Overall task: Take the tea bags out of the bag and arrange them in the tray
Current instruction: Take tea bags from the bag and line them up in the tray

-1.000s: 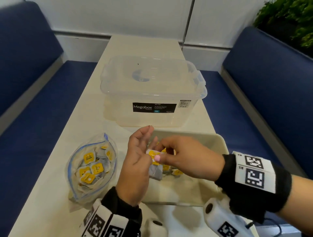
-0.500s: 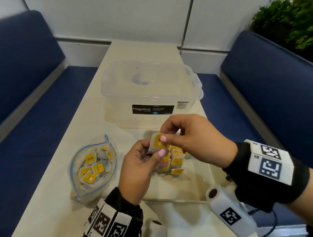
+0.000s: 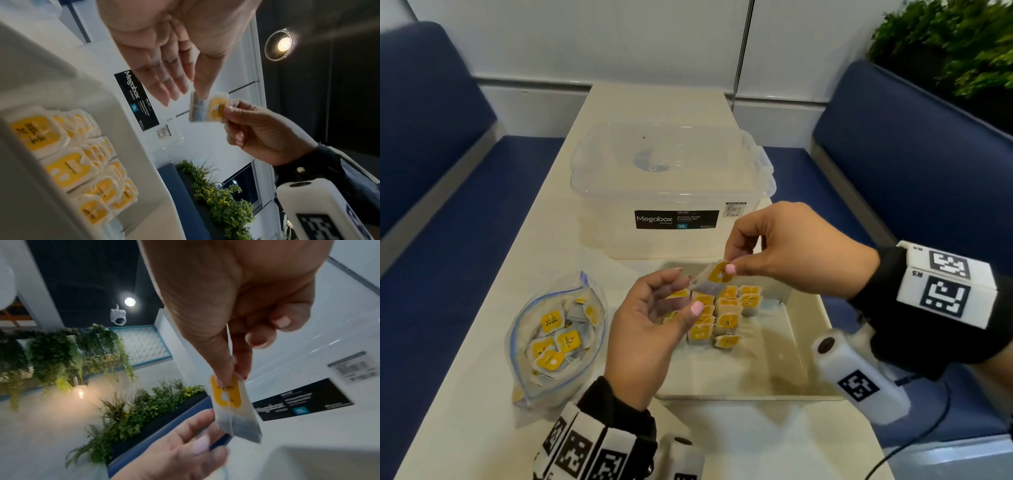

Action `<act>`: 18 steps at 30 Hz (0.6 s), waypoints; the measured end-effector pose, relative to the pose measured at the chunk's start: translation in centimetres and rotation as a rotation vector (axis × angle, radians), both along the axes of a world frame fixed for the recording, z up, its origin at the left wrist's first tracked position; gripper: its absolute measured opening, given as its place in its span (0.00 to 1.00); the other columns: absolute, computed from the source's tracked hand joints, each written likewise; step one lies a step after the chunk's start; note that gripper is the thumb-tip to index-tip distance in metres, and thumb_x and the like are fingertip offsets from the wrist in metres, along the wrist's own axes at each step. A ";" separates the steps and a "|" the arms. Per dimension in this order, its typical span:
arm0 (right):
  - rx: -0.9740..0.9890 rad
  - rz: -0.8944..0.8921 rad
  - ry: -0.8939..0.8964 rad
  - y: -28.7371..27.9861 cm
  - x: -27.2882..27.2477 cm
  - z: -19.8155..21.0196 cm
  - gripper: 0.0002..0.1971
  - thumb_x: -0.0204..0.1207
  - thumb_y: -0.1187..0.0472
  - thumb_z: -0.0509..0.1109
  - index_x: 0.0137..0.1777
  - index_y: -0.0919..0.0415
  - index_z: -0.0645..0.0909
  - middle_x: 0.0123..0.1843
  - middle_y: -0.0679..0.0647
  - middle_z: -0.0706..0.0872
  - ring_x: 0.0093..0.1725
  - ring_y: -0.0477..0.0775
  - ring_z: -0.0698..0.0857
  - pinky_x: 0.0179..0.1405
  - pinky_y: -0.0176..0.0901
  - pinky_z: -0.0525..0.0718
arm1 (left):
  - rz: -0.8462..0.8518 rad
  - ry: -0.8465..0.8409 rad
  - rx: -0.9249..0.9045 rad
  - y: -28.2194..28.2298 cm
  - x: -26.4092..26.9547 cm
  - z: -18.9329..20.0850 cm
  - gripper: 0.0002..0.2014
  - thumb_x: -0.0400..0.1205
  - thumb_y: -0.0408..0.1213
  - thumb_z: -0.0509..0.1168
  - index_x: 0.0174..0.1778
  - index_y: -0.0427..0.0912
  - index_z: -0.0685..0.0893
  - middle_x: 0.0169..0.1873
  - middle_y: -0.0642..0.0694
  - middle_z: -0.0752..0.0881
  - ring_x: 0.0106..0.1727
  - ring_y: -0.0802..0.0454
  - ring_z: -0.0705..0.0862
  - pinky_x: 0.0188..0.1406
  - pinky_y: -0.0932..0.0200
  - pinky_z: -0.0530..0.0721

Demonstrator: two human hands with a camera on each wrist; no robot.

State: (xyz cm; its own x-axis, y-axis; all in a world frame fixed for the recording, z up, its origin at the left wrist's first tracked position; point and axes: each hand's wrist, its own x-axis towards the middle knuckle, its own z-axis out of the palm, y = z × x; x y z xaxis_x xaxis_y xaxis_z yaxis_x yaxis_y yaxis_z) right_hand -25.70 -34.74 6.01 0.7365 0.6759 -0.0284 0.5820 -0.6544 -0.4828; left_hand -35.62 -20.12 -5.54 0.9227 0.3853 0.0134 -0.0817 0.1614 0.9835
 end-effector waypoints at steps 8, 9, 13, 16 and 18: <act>-0.430 -0.134 -0.078 -1.6 3.6 -2.7 0.05 0.70 0.57 0.74 0.35 0.47 0.83 0.34 0.42 0.84 0.36 0.44 0.81 0.30 0.34 0.71 | 0.097 0.086 0.459 3.4 -1.2 -2.1 0.18 0.70 0.30 0.76 0.45 0.58 0.83 0.42 0.59 0.86 0.43 0.64 0.80 0.33 0.75 0.77; -0.483 -0.138 -0.086 -1.5 3.8 -3.2 0.05 0.71 0.58 0.73 0.36 0.47 0.83 0.34 0.43 0.84 0.36 0.46 0.81 0.27 0.34 0.69 | 0.095 0.102 0.506 3.7 -1.3 -2.4 0.17 0.70 0.31 0.76 0.45 0.59 0.82 0.42 0.62 0.85 0.43 0.63 0.80 0.33 0.75 0.77; -0.641 -0.127 -0.086 -0.8 4.5 -5.5 0.05 0.71 0.62 0.69 0.40 0.51 0.85 0.37 0.48 0.86 0.39 0.51 0.83 0.26 0.35 0.71 | 0.069 0.163 0.609 4.1 -1.9 -3.0 0.18 0.69 0.32 0.76 0.43 0.61 0.81 0.41 0.66 0.84 0.44 0.63 0.80 0.34 0.76 0.75; -0.717 -0.113 -0.059 -0.3 4.9 -7.2 0.07 0.71 0.64 0.68 0.43 0.56 0.87 0.41 0.52 0.88 0.41 0.55 0.85 0.32 0.39 0.77 | 0.055 0.187 0.626 4.0 -2.1 -3.3 0.17 0.69 0.32 0.77 0.44 0.59 0.82 0.43 0.60 0.85 0.42 0.60 0.81 0.34 0.77 0.75; -0.746 -0.104 -0.051 0.0 5.1 -8.2 0.07 0.71 0.64 0.67 0.43 0.57 0.87 0.41 0.54 0.87 0.41 0.56 0.85 0.32 0.39 0.76 | 0.038 0.204 0.618 3.9 -2.2 -3.5 0.17 0.69 0.31 0.77 0.45 0.56 0.82 0.44 0.57 0.85 0.39 0.60 0.81 0.35 0.80 0.74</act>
State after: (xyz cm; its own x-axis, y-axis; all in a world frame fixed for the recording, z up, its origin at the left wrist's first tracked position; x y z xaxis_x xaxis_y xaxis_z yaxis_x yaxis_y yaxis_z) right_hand -20.59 -34.75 -2.19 0.8082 0.4174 -0.4153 0.5089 -0.8501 0.1359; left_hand -37.83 -16.24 -9.00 0.9160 0.3951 0.0692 0.1219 -0.4385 0.8904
